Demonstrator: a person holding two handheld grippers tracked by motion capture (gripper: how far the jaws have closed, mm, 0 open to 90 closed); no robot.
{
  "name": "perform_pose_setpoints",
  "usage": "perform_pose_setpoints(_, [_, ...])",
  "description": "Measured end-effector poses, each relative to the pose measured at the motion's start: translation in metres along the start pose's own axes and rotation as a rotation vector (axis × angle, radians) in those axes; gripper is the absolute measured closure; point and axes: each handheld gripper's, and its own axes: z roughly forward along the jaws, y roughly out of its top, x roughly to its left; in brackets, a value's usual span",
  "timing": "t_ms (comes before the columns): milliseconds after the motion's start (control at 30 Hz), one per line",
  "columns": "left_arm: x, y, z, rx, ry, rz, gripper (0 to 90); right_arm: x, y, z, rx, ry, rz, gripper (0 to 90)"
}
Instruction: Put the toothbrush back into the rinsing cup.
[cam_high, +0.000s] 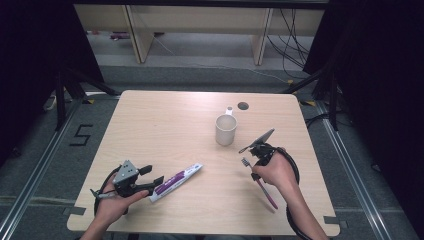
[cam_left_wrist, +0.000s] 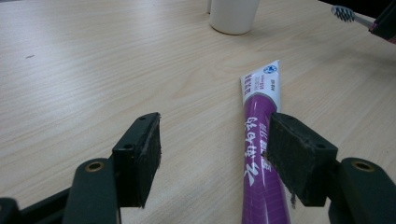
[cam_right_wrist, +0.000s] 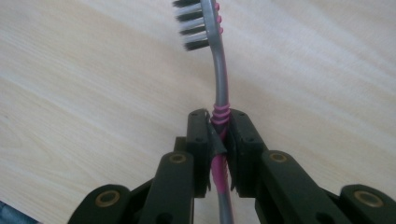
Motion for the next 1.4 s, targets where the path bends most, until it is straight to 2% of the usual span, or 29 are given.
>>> perform_pose_setpoints(33, [0.0, 0.0, 0.0, 0.001, 0.001, -0.001, 34.8, -0.002, 0.0, -0.002, -0.057, -0.011, -0.008, 80.5])
perform_pose_setpoints(100, [0.0, 0.0, 0.0, 0.0, 0.001, 0.002, 34.8, -0.005, 0.0, -0.004, -0.1, -0.017, -0.03, 80.4])
perform_pose_setpoints(200, [0.0, 0.0, 0.0, -0.001, 0.003, 0.001, 34.8, -0.006, 0.001, -0.008, -0.109, -0.013, -0.022, 80.4])
perform_pose_setpoints(233, [0.0, 0.0, 0.0, -0.003, 0.003, 0.001, 34.8, -0.005, 0.001, -0.013, -0.118, -0.004, 0.023, 80.4])
perform_pose_setpoints(267, [0.0, 0.0, 0.0, -0.004, 0.004, 0.001, 34.8, -0.005, 0.001, -0.013, -0.118, -0.004, 0.023, 80.4])
perform_pose_setpoints(300, [0.001, 0.0, 0.0, -0.005, 0.004, 0.0, 34.8, -0.005, 0.001, -0.017, -0.145, -0.015, 0.036, 80.4])
perform_pose_setpoints(333, [0.001, 0.0, 0.0, -0.005, 0.004, 0.0, 34.9, -0.005, 0.001, -0.017, -0.145, -0.015, 0.036, 80.4])
perform_pose_setpoints(367, [0.001, 0.0, 0.0, -0.005, 0.004, 0.0, 34.8, -0.007, 0.001, -0.019, -0.182, -0.014, 0.042, 80.4])
perform_pose_setpoints(400, [0.001, 0.0, 0.0, -0.005, 0.004, 0.0, 34.8, -0.007, 0.001, -0.019, -0.182, -0.014, 0.042, 80.4])
perform_pose_setpoints(433, [0.001, 0.0, 0.0, -0.006, 0.004, 0.001, 34.8, -0.005, 0.002, -0.022, -0.211, -0.003, 0.051, 80.4])
perform_pose_setpoints(500, [0.001, -0.001, 0.0, -0.007, 0.006, -0.002, 34.8, -0.006, 0.002, -0.023, -0.23, 0.006, 0.056, 80.5])
perform_pose_setpoints(633, [0.001, -0.001, -0.001, -0.008, 0.009, -0.004, 34.8, -0.006, 0.002, -0.026, -0.274, 0.009, 0.051, 80.5])
perform_pose_setpoints(667, [0.0, 0.0, -0.001, -0.001, 0.014, -0.002, 34.8, -0.007, 0.002, -0.027, -0.303, 0.011, 0.049, 80.4])
perform_pose_setpoints(733, [0.0, 0.0, -0.001, -0.002, 0.014, -0.003, 34.8, -0.007, 0.002, -0.028, -0.311, 0.011, 0.049, 80.4])
perform_pose_setpoints(767, [0.0, -0.001, -0.001, 0.0, 0.016, -0.002, 34.8, -0.007, 0.002, -0.029, -0.353, 0.017, 0.053, 80.4])
perform_pose_setpoints(833, [0.001, -0.001, -0.001, -0.009, 0.013, -0.002, 34.8, -0.011, 0.003, -0.03, -0.396, 0.005, -0.005, 80.4])
perform_pose_setpoints(867, [0.001, -0.001, -0.001, -0.003, 0.018, -0.001, 34.8, -0.01, 0.003, -0.032, -0.399, 0.007, 0.019, 80.4])
perform_pose_setpoints(933, [0.001, -0.001, -0.001, -0.005, 0.019, -0.002, 34.8, -0.01, 0.003, -0.032, -0.413, 0.01, 0.02, 80.4])
perform_pose_setpoints(1000, [0.002, 0.0, -0.002, -0.01, 0.024, 0.001, 34.8, -0.011, 0.004, -0.033, -0.48, 0.037, -0.006, 80.4])
perform_pose_setpoints(1033, [0.002, 0.0, -0.002, -0.01, 0.024, 0.001, 34.8, -0.011, 0.004, -0.033, -0.48, 0.037, -0.006, 80.4])
perform_pose_setpoints(1067, [0.002, 0.0, -0.002, -0.013, 0.027, 0.0, 34.8, -0.011, 0.005, -0.034, -0.517, 0.0, -0.015, 80.4])
perform_pose_setpoints(1133, [0.002, -0.001, -0.002, -0.016, 0.027, -0.002, 34.8, -0.011, 0.006, -0.036, -0.526, 0.01, -0.01, 80.4])
perform_pose_setpoints(1167, [0.002, -0.001, -0.002, -0.019, 0.026, -0.003, 34.8, -0.011, 0.007, -0.036, -0.559, 0.037, -0.009, 80.4])
perform_pose_setpoints(1200, [0.002, -0.001, -0.002, -0.019, 0.026, -0.003, 34.8, -0.011, 0.007, -0.036, -0.559, 0.037, -0.009, 80.4])
perform_pose_setpoints(1233, [0.002, -0.001, -0.002, -0.019, 0.026, -0.003, 34.8, -0.01, 0.007, -0.038, -0.597, 0.029, -0.007, 80.4])
perform_pose_setpoints(1267, [0.002, -0.001, -0.002, -0.019, 0.026, -0.003, 34.8, -0.01, 0.007, -0.038, -0.597, 0.029, -0.007, 80.4])
perform_pose_setpoints(1300, [0.002, -0.001, -0.002, -0.019, 0.027, -0.003, 34.8, -0.01, 0.008, -0.039, -0.628, 0.021, -0.015, 80.4])
perform_pose_setpoints(1367, [0.002, -0.001, -0.002, -0.018, 0.027, -0.003, 34.8, -0.009, 0.008, -0.04, -0.627, 0.021, 0.001, 80.4])
perform_pose_setpoints(1400, [0.002, -0.001, -0.002, -0.017, 0.029, -0.003, 34.8, -0.009, 0.009, -0.041, -0.655, 0.016, -0.003, 80.4])
